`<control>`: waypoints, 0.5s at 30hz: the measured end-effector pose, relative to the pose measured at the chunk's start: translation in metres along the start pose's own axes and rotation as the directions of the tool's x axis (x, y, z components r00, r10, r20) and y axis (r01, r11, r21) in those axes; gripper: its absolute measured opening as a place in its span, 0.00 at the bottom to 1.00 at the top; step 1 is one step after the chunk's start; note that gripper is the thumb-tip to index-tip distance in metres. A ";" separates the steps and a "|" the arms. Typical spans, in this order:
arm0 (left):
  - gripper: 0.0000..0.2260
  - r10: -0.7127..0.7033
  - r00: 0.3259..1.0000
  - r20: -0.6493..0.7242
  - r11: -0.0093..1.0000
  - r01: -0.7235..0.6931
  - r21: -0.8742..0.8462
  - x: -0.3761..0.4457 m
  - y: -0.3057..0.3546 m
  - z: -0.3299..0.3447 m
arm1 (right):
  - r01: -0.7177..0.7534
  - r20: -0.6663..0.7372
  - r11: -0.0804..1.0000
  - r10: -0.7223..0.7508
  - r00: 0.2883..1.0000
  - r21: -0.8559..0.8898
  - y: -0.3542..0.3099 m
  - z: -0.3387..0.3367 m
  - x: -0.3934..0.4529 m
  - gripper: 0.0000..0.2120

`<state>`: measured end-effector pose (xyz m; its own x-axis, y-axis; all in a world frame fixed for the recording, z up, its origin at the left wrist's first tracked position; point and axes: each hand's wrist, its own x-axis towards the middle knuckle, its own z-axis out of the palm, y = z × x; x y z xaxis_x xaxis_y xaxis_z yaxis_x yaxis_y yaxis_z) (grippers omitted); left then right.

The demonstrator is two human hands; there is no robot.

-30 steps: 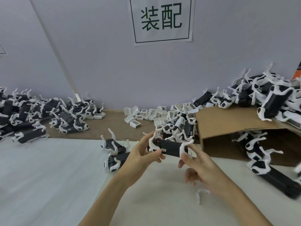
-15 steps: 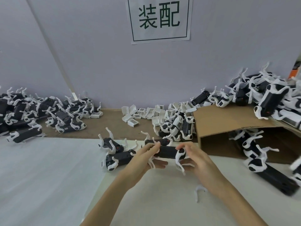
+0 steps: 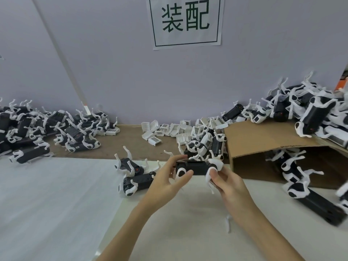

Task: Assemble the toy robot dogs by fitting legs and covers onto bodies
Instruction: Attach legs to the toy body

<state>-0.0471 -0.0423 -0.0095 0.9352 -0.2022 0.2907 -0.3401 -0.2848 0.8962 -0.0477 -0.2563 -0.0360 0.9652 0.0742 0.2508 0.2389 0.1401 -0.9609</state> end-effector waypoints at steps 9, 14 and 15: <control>0.23 -0.250 0.928 0.275 0.803 0.357 -0.476 -0.005 0.008 0.009 | -0.170 0.194 0.951 0.121 0.973 0.259 -0.014 -0.001 -0.004 0.23; 0.27 -0.350 0.869 0.350 0.675 0.493 -0.549 -0.003 0.006 0.022 | -0.184 0.287 0.922 0.084 0.954 0.340 -0.016 0.005 -0.007 0.24; 0.27 -0.366 0.862 0.351 0.646 0.506 -0.571 -0.003 0.005 0.023 | -0.186 0.299 0.913 0.075 0.951 0.364 -0.016 0.006 -0.007 0.24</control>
<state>-0.0540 -0.0651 -0.0132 0.8961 -0.3988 -0.1947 0.3100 0.2485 0.9177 -0.0591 -0.2536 -0.0219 0.9044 0.3758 0.2020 -0.0002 0.4739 -0.8806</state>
